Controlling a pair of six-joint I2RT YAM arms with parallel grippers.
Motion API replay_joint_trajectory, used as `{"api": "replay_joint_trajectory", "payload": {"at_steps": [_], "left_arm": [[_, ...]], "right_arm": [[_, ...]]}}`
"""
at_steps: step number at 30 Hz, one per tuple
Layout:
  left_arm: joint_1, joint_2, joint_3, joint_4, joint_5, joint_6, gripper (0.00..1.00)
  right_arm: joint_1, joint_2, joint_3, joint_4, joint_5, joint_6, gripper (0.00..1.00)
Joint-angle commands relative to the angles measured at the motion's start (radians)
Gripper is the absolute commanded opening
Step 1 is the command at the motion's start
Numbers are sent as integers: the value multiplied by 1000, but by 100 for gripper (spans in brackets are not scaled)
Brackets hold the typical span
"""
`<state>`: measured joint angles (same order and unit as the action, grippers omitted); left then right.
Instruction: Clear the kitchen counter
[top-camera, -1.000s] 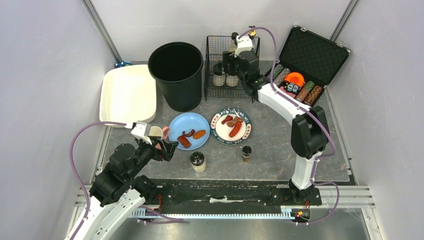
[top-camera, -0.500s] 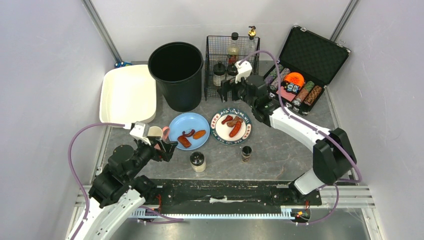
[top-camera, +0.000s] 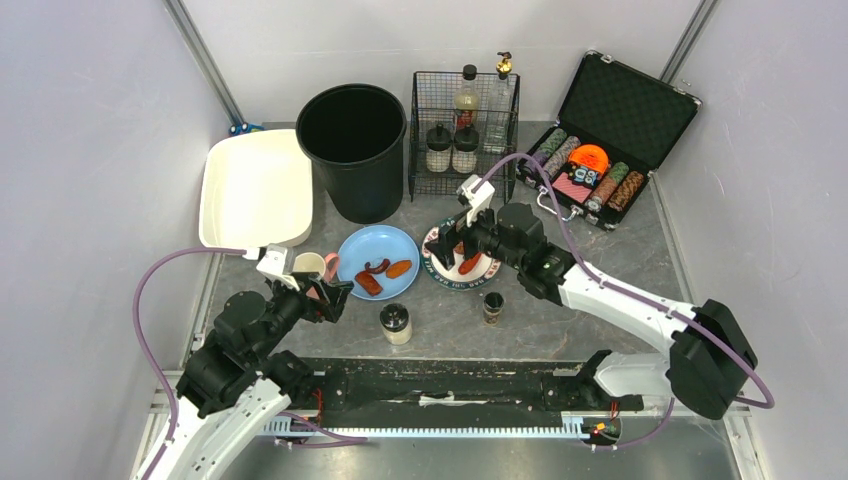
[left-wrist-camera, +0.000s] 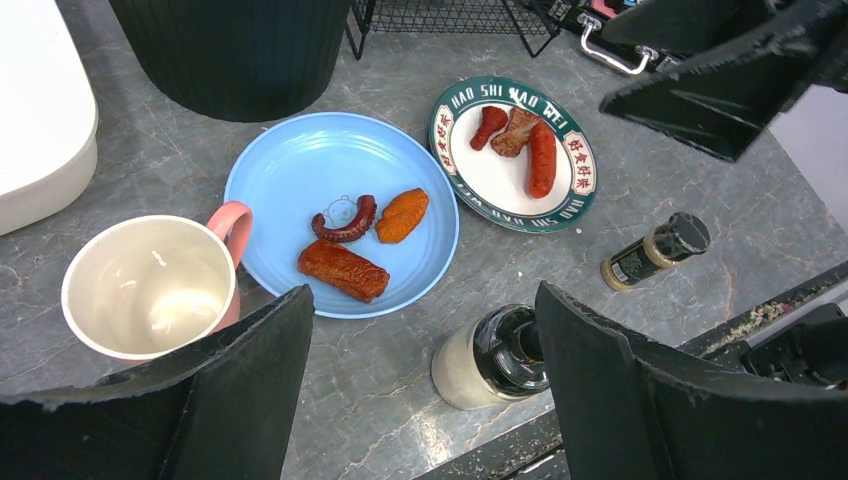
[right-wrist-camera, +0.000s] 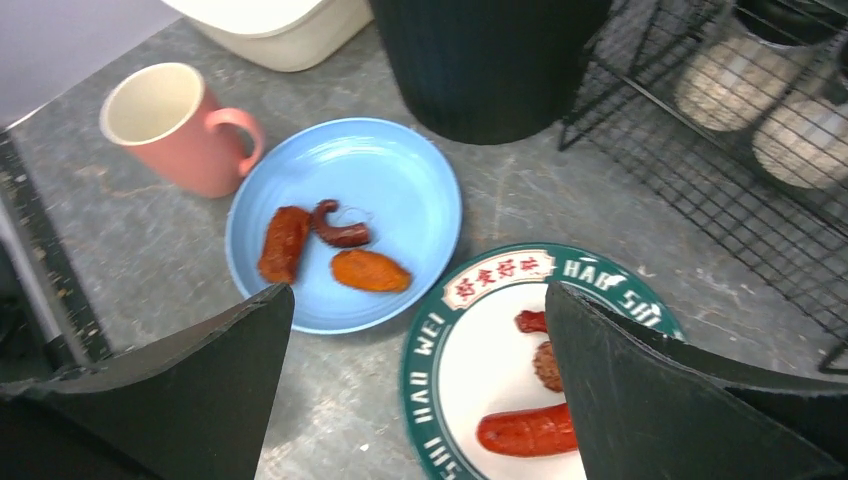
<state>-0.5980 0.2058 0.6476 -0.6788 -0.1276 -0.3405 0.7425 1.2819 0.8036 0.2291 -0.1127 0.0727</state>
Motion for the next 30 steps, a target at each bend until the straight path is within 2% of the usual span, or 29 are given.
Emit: {"api": "replay_joint_trajectory", "payload": {"at_steps": [1, 9, 22, 30], "left_arm": [[-5, -8, -6, 25, -4, 37, 87], [-5, -8, -5, 26, -3, 36, 87], [-5, -9, -6, 25, -1, 35, 87], [-5, -8, -8, 28, 6, 35, 87]], "right_arm": [[54, -70, -31, 32, -88, -22, 98], [186, -98, -58, 10, -88, -77, 98], [380, -10, -29, -8, -37, -220, 98], [441, 39, -16, -17, -7, -291, 98]]}}
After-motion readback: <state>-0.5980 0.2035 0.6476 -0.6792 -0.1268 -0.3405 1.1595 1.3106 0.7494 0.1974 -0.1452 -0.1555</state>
